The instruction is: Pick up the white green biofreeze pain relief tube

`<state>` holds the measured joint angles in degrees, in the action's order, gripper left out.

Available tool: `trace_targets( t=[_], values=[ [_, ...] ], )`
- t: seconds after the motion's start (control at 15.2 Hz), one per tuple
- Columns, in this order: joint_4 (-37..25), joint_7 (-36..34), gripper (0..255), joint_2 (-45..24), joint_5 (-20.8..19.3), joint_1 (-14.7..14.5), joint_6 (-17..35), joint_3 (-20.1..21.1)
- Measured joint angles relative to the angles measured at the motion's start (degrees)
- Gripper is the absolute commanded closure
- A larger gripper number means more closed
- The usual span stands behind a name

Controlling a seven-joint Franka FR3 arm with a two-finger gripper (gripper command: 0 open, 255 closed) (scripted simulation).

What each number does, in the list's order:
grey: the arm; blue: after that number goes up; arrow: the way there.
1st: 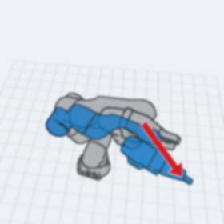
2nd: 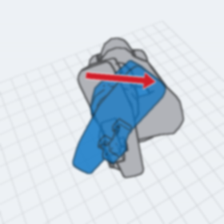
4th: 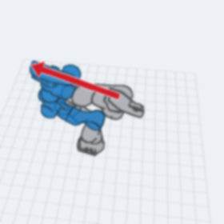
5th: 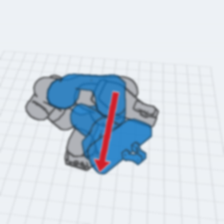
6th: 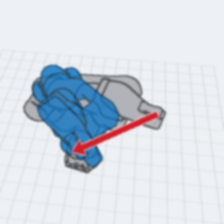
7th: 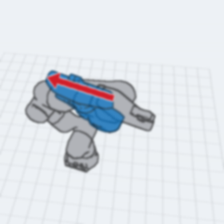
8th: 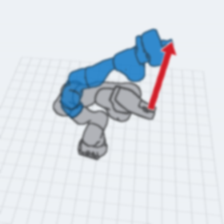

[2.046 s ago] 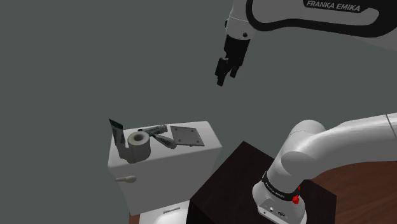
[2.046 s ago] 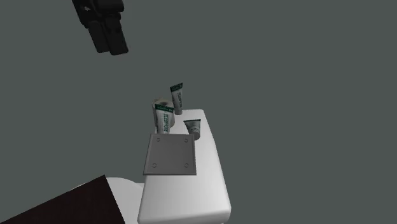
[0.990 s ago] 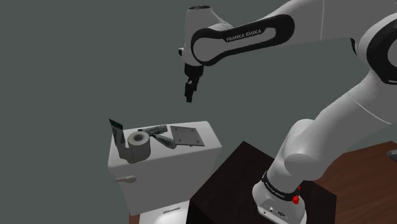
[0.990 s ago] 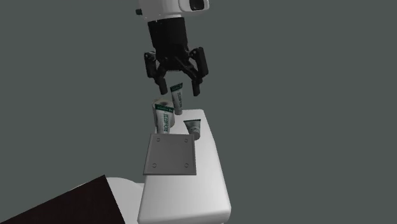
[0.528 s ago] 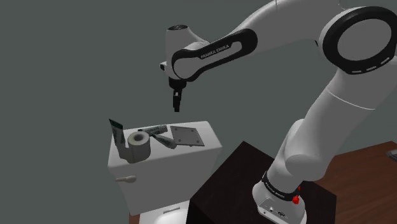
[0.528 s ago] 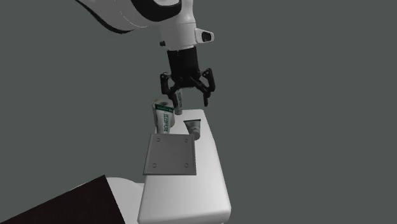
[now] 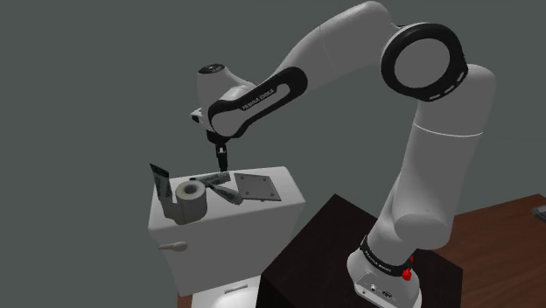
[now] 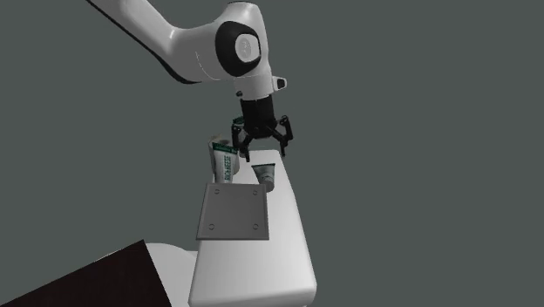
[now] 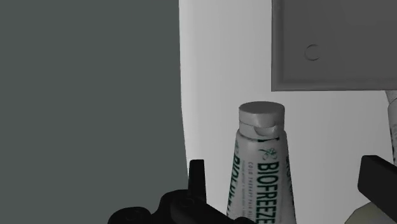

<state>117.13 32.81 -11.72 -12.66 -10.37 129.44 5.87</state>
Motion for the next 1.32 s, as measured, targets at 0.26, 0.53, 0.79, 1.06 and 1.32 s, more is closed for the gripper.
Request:
trace_targets(
  t=[0.26,0.53,0.79,1.06,1.32],
  values=[
    [-5.3,3.5,0,-7.7,-2.3,-1.4,1.5,1.0],
    [-5.8,3.9,0,-10.6,-3.4,-1.6,3.7,1.0],
    [-5.4,3.2,0,-12.5,-4.2,-1.8,6.0,0.6],
    [-5.3,3.1,255,-12.8,-4.3,-1.8,6.5,0.5],
    [-5.2,3.0,255,-12.8,-4.4,-1.8,6.6,0.5]
  ],
)
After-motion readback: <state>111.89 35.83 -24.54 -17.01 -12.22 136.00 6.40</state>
